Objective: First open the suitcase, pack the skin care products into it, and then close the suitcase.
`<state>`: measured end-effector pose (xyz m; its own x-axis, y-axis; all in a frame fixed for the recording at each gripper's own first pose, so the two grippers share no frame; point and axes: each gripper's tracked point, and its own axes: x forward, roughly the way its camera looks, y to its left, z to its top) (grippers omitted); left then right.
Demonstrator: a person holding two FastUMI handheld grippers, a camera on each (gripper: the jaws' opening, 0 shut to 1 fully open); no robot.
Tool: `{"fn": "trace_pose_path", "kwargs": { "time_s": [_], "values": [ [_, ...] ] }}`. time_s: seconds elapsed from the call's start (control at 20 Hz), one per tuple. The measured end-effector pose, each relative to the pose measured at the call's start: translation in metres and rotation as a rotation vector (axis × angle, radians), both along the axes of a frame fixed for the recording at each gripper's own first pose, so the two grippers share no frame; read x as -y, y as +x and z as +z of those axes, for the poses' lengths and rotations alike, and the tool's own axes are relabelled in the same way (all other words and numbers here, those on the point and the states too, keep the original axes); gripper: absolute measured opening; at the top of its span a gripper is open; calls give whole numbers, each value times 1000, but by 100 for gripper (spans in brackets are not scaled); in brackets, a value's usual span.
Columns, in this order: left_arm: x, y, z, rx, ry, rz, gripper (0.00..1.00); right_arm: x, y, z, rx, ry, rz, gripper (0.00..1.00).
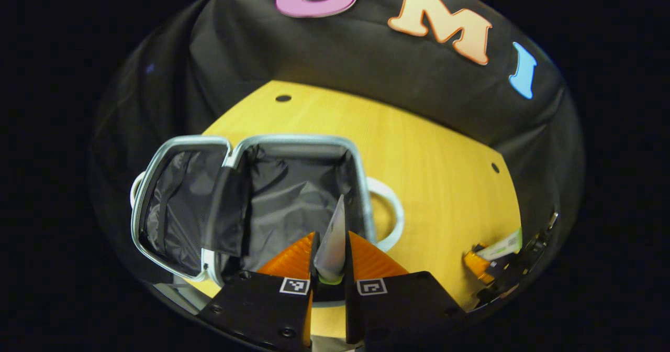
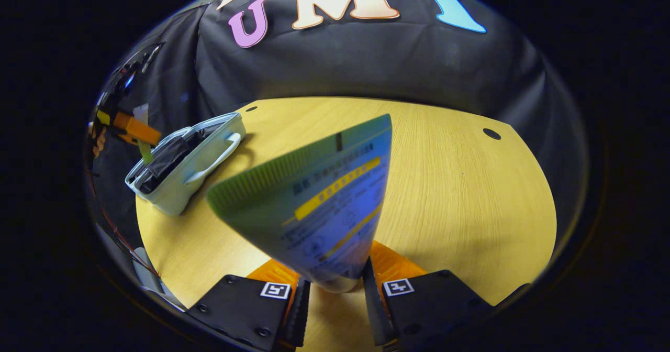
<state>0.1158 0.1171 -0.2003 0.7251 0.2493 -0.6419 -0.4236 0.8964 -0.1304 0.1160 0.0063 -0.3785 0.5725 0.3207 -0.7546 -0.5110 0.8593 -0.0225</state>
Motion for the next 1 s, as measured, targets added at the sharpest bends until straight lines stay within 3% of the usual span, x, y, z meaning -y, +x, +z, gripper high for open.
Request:
{"fn": "trace_pose_path", "kwargs": {
  "time_s": [0.1,0.15,0.2,0.3,0.45,0.6,0.75,0.8,0.9,1.0],
  "values": [
    [-16,-9,-26,-89,-26,-44,18,-10,-6,7,8,0,-28,47],
    [-22,-11,-35,-123,-38,-72,19,-15,-9,12,17,-5,-44,53],
    [-27,-13,-44,-150,-49,-94,18,-20,-14,16,21,-12,-61,46],
    [-29,-15,-57,-194,-81,-146,18,-36,-24,28,31,-14,-87,50],
    [-34,-14,-72,-236,-112,-195,18,-60,-38,44,49,-33,-111,46],
    [-37,-15,-82,-267,-146,-225,18,-101,-51,66,65,-27,-93,50],
    [-41,-12,-84,-256,-168,-242,22,-147,-63,82,42,0,-48,46],
    [-40,-13,-81,-246,-171,-248,22,-162,-65,87,28,9,-34,50],
    [-37,-14,-70,-204,-184,-260,45,-192,-71,95,-8,28,-5,46],
    [-36,-20,-53,-147,-194,-264,66,-223,-74,97,-47,44,32,50]
  ]
}}
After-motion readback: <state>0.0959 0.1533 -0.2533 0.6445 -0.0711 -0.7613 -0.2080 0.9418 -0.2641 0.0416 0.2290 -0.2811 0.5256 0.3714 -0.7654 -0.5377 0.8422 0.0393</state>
